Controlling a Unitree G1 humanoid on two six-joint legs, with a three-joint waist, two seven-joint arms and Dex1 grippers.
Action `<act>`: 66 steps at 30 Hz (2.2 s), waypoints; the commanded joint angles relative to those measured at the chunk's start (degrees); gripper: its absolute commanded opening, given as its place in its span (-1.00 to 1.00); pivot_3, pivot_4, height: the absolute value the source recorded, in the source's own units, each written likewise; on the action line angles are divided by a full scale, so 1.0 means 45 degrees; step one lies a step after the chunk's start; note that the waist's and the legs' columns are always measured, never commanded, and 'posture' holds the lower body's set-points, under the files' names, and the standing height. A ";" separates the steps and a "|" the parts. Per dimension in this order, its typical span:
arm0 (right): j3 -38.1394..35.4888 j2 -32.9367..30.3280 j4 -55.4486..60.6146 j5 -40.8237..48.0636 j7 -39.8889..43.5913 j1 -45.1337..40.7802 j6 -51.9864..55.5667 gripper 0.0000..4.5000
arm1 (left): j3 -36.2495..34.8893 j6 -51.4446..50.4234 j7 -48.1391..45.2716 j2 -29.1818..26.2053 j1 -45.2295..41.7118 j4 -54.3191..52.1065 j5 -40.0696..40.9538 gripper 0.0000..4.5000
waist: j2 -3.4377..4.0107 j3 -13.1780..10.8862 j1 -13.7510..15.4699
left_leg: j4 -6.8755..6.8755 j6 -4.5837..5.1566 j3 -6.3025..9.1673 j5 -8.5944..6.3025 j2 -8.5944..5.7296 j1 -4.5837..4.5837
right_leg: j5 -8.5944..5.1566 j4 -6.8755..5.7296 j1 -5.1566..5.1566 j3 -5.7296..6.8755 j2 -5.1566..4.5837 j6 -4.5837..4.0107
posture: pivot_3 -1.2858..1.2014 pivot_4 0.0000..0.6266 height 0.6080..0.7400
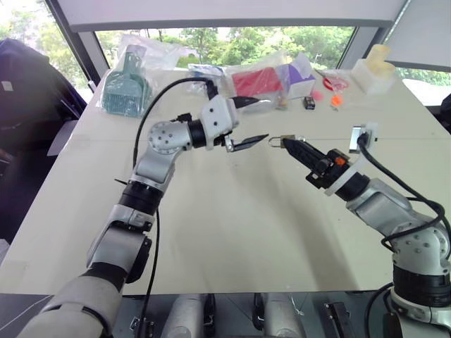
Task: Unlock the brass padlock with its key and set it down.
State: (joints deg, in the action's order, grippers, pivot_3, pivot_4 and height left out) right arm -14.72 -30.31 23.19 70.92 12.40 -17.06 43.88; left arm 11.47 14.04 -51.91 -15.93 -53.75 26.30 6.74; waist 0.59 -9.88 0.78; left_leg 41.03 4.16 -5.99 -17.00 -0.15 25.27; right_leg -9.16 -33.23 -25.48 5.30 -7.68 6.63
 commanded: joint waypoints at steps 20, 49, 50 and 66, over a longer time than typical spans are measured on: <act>-0.0212 0.0305 0.0204 -0.0007 -0.0108 -0.0389 -0.0168 -1.00 | -0.0178 -0.0721 -0.0831 0.0233 0.0196 -0.1187 0.0574 0.74 | 0.0001 0.0000 -0.0013 | 0.0000 -0.0001 0.0002 0.0001 0.0001 -0.0001 | -0.0001 0.0000 -0.0002 0.0000 0.0000 -0.0001 | 0.03 -0.52 0.93; 0.0218 0.0646 0.0966 0.0702 -0.0388 -0.0040 0.0216 -1.00 | -0.0226 0.0934 0.0215 0.0931 -0.0867 0.1294 -0.0676 0.74 | 0.0001 0.0001 -0.0007 | -0.0001 0.0000 0.0003 0.0000 0.0001 -0.0001 | 0.0000 0.0002 -0.0003 0.0000 -0.0002 -0.0002 | 0.03 -0.52 0.93; 0.0224 0.0647 0.0949 0.0702 -0.0392 -0.0050 0.0215 -1.00 | -0.0231 0.1003 0.0253 0.0940 -0.0891 0.1359 -0.0707 0.74 | 0.0001 0.0000 -0.0009 | 0.0000 0.0000 0.0003 0.0000 0.0001 -0.0001 | 0.0000 0.0002 -0.0003 0.0000 -0.0002 -0.0002 | 0.03 -0.52 0.93; 0.0274 0.0693 0.0871 0.0675 -0.0456 -0.0089 0.0230 -1.00 | -0.0284 0.1652 0.1022 0.0928 -0.0832 0.1752 -0.1131 0.74 | 0.0001 0.0000 -0.0008 | -0.0001 0.0001 0.0004 -0.0001 0.0002 0.0000 | 0.0000 0.0002 -0.0004 -0.0001 -0.0004 -0.0002 | 0.03 -0.52 0.93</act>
State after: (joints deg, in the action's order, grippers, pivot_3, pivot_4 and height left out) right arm -13.18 -27.54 25.05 72.89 10.36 -17.00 45.31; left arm 11.44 20.15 -48.22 -11.72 -55.88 35.36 1.70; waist 0.59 -9.88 0.74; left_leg 41.03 4.17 -5.98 -17.00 -0.14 25.27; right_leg -9.16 -33.22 -25.50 5.30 -7.70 6.63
